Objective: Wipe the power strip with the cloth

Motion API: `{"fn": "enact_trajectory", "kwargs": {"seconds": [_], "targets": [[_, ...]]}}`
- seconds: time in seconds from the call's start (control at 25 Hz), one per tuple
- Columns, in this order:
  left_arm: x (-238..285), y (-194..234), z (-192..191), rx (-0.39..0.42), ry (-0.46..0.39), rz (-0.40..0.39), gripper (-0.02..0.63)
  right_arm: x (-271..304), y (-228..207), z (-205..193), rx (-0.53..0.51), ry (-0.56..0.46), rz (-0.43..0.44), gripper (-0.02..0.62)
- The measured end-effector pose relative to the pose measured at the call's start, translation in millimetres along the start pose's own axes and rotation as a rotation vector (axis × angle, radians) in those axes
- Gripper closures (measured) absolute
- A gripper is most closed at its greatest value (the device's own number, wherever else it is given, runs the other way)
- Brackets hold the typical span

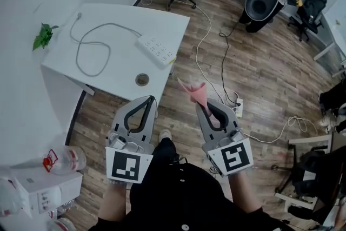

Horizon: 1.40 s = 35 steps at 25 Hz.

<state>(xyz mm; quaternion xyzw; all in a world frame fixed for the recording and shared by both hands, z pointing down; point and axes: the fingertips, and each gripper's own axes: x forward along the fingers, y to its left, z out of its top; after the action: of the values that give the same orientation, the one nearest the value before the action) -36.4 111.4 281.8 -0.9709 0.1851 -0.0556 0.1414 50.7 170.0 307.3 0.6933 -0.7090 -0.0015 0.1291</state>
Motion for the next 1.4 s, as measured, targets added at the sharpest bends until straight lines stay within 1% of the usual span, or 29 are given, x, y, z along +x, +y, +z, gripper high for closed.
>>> {"fn": "enact_trajectory", "kwargs": {"seconds": [0.28,0.6,0.88,1.2,1.4], "targets": [[54.3,62.3,-17.1,-0.009,0.013,0.028,0.597,79.4,-34.6,10.7,-0.017,0.006,0.025,0.548],[89.7,120.5,-41.5,-0.028,0.034,0.071,0.597,150.3,-51.6,19.0,-0.046,0.012,0.063,0.548],[102.9,141.2,-52.2,-0.045,0.048,0.085,0.597,175.2,-59.7,12.8,-0.039,0.046,0.07,0.548],[113.5,146.6,-60.0,-0.052,0.088,0.11,0.597,192.6,-75.2,3.4,-0.02,0.065,0.084,0.548],[120.8,156.4,-60.5,-0.053,0.092,0.152,0.597,215.5,-81.9,5.1,-0.047,0.068,0.139,0.548]]}}
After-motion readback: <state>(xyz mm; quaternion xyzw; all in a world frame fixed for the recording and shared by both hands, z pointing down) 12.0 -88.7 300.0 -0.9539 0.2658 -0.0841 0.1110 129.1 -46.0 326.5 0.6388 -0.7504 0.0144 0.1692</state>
